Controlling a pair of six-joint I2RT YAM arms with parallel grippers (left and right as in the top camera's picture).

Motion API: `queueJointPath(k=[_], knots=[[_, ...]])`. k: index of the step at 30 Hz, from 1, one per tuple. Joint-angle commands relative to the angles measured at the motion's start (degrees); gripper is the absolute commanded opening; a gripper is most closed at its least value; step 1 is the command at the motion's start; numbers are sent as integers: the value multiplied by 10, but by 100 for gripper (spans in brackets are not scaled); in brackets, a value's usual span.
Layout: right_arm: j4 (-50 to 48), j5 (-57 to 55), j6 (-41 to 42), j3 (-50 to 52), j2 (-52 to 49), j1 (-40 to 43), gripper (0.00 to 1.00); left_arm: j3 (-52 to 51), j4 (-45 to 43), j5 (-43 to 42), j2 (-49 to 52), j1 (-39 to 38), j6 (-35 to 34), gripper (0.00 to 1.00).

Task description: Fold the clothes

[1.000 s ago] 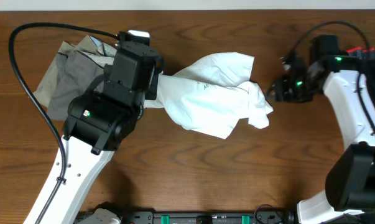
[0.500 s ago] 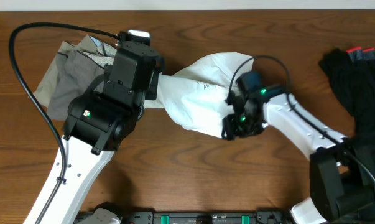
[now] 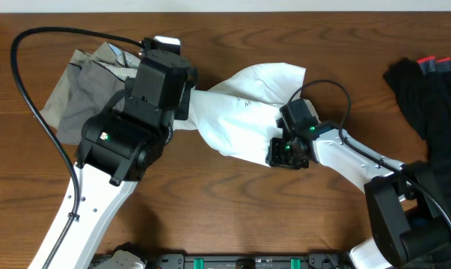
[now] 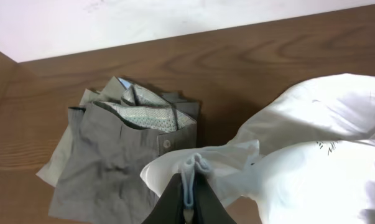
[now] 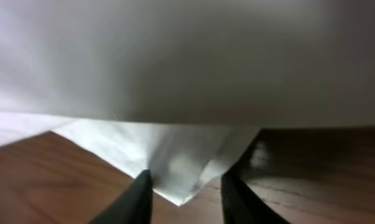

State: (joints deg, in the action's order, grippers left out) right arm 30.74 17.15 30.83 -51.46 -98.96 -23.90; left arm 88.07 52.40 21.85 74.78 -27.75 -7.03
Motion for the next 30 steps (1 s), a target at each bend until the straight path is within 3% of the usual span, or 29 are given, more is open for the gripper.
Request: queueJointPath(k=[1,4,11,20,26,30], knots=[[-6,-3,45,13,11,-14,23,12,-2,14,1,3,8,6],[-13,-5,34,11,12,-13,1,12,-1,14,1,3,8,6],[50,-9,-67,-48,85,29,1,12,1,14,1,3,10,6],[195,-99,-138,-187,254,175,1,12,1,14,1,3,21,6],[236,-117,-164,-223,277,283,1,12,1,14,0,3,21,6],[245,-79,-177,-221,272,313,1,12,1,14,0,3,21,6]])
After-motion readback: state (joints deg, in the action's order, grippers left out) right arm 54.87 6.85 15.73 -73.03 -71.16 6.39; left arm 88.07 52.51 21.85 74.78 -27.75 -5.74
